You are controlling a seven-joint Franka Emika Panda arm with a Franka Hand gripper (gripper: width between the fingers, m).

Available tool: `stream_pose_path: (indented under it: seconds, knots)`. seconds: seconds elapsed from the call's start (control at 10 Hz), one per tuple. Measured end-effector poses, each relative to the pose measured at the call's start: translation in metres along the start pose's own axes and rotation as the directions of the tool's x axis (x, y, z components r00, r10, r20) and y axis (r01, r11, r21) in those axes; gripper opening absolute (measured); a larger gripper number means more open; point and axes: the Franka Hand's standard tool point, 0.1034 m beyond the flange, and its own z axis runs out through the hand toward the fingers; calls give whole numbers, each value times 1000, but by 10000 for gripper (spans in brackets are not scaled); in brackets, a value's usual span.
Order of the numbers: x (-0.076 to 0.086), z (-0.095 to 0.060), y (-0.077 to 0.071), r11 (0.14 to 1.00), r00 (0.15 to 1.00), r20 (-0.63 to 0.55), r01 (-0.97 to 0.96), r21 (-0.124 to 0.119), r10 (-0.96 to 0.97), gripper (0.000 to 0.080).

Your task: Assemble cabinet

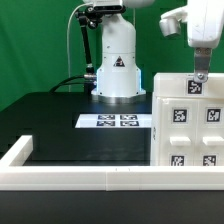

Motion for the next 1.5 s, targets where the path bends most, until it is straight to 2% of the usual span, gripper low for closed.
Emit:
stream_pose_path:
  seconds: [0.2,0.3,0.4,0.5,0.6,1.0,1.5]
  knots:
    - [-1,1,-1,1000,1000,2,-2,2,2,796]
    - [-1,2,-1,1000,1000,2,-4,3,4,765]
    - [-2,2,-1,1000,1000,3,-6,4,6,631]
    - [-3,2,0,1000,1000,3,-7,4,7,631]
    - [-3,3,0,1000,1000,3,-8,3,8,557]
    - [-4,3,1,996,996,2,-85,1,85,558]
    - [-5,3,1,907,907,1,-421,1,421,558]
